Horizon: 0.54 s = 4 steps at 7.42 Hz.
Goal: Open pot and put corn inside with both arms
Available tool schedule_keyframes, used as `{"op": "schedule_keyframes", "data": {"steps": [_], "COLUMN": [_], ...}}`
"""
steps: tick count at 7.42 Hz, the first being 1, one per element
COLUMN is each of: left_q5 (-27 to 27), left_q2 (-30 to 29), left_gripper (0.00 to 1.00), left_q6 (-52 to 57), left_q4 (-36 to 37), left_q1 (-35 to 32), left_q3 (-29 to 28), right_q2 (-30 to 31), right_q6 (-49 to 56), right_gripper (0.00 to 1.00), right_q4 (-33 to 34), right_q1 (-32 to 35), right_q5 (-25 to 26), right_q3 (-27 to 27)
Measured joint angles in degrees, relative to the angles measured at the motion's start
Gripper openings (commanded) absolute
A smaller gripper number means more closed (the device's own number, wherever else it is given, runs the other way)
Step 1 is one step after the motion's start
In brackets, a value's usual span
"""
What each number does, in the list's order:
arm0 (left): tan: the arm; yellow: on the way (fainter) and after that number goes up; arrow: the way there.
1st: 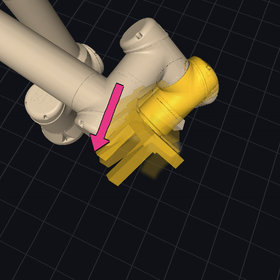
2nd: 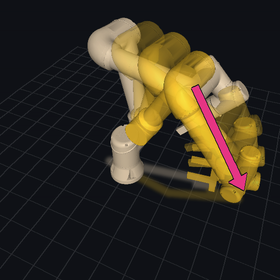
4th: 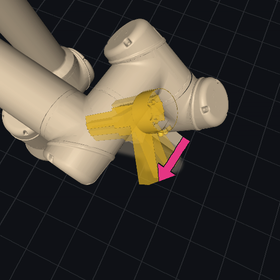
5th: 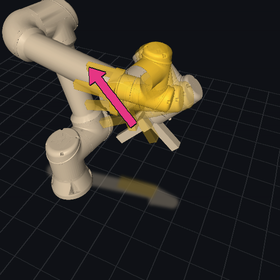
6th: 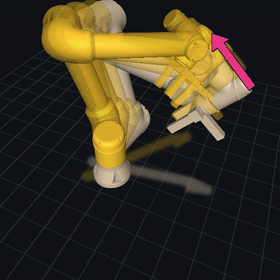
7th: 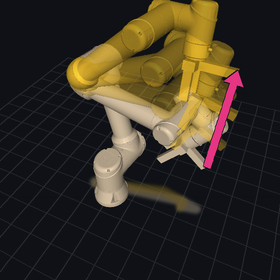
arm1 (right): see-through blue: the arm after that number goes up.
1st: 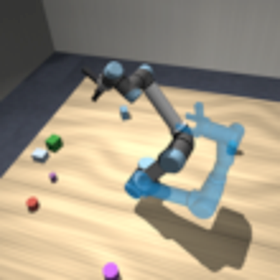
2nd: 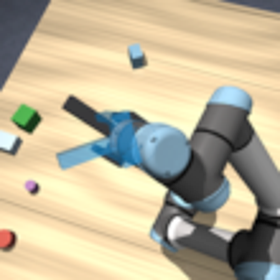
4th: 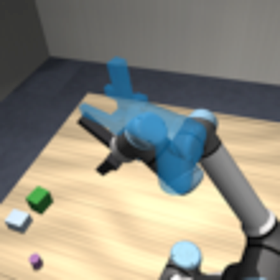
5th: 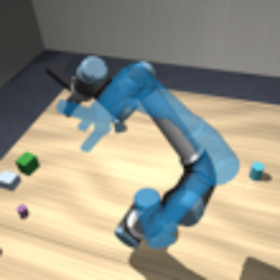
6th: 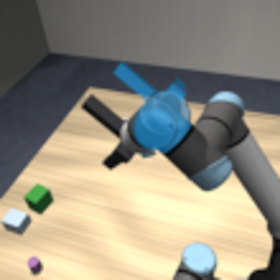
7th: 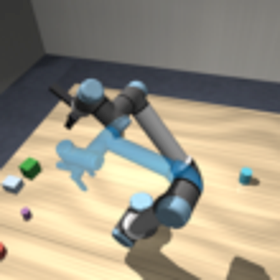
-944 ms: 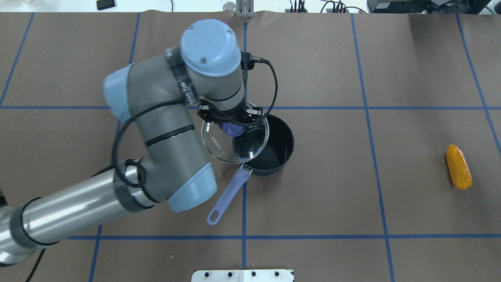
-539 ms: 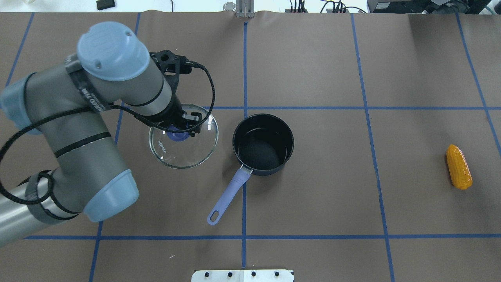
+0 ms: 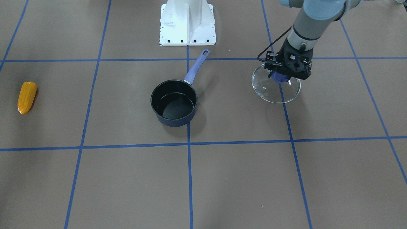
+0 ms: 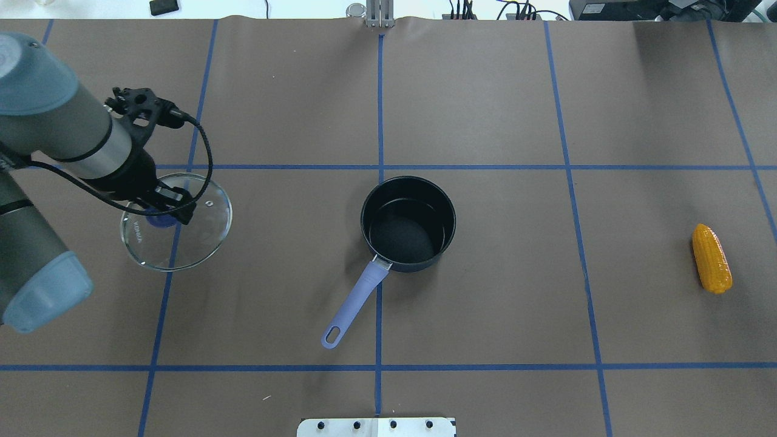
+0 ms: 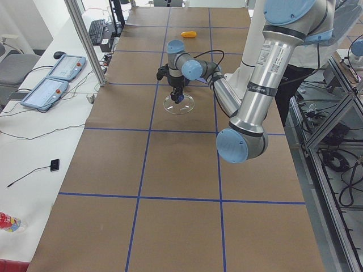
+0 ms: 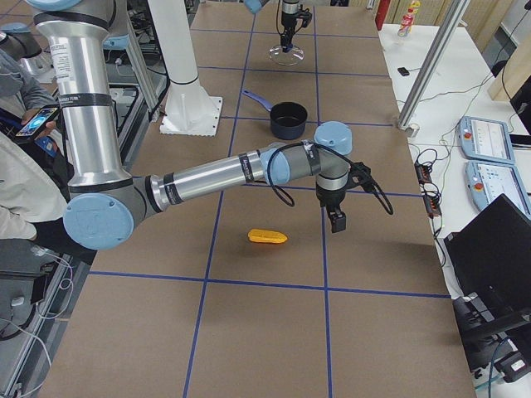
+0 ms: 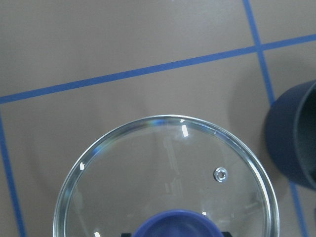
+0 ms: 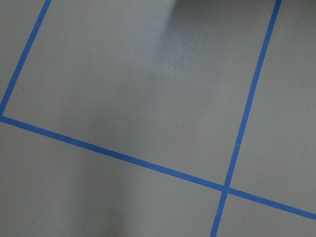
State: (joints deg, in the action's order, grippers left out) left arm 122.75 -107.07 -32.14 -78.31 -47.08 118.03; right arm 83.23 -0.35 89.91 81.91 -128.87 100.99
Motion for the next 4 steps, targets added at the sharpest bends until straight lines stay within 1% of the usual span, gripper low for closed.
{"op": "schedule_keyframes", "data": {"steps": [2, 4], "left_q5": [1.73, 1.98], "left_q2": [6.70, 13.94], "left_gripper": [0.00, 0.00], "left_q6": [7.59, 10.17], "left_q4": [-1.58, -8.68], "left_q1": [-2.61, -3.34], "left_q3": [0.75, 0.63], "right_q2": [0.00, 0.00], "right_q6": [0.00, 0.00], "right_gripper": [1.00, 1.00], "right_q4": [0.00, 0.00], "right_q1": [0.00, 0.00], "right_q5": [0.01, 0.00], "right_q3": [0.00, 0.00]}}
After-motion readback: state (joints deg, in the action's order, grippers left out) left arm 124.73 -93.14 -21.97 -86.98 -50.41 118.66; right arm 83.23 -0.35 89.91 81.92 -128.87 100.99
